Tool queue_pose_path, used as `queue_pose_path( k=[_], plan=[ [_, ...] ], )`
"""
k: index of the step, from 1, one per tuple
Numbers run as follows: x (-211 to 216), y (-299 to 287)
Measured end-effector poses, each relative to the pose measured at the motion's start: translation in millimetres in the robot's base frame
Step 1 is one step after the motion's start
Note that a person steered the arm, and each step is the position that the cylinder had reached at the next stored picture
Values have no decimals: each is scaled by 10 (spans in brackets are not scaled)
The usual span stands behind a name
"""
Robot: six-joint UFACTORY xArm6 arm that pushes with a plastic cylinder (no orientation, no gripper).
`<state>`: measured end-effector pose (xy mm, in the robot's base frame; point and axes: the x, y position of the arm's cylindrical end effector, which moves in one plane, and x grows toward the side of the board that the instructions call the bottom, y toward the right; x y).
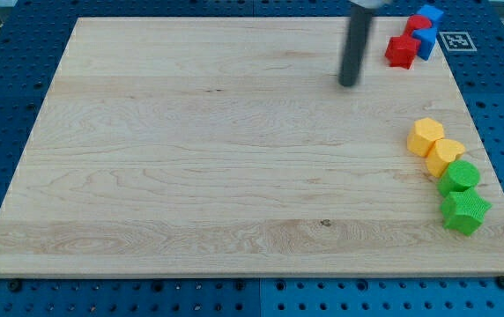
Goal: Push the blue triangle above the yellow hexagon
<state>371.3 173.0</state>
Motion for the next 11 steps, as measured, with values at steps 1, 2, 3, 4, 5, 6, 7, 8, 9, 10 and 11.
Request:
queue_pose_path(
  k=[1,2,3,4,5,6,7,8,9,10,11],
  plan=[
    [247,1395],
    [222,1725],
    [222,1725],
    [-538,1722],
    [-1654,1705],
    [-1792,1696],
    [-1800,1647],
    [-1800,1647],
    [-1803,1458],
    [-1794,1309],
    [-1794,1209]
  ],
)
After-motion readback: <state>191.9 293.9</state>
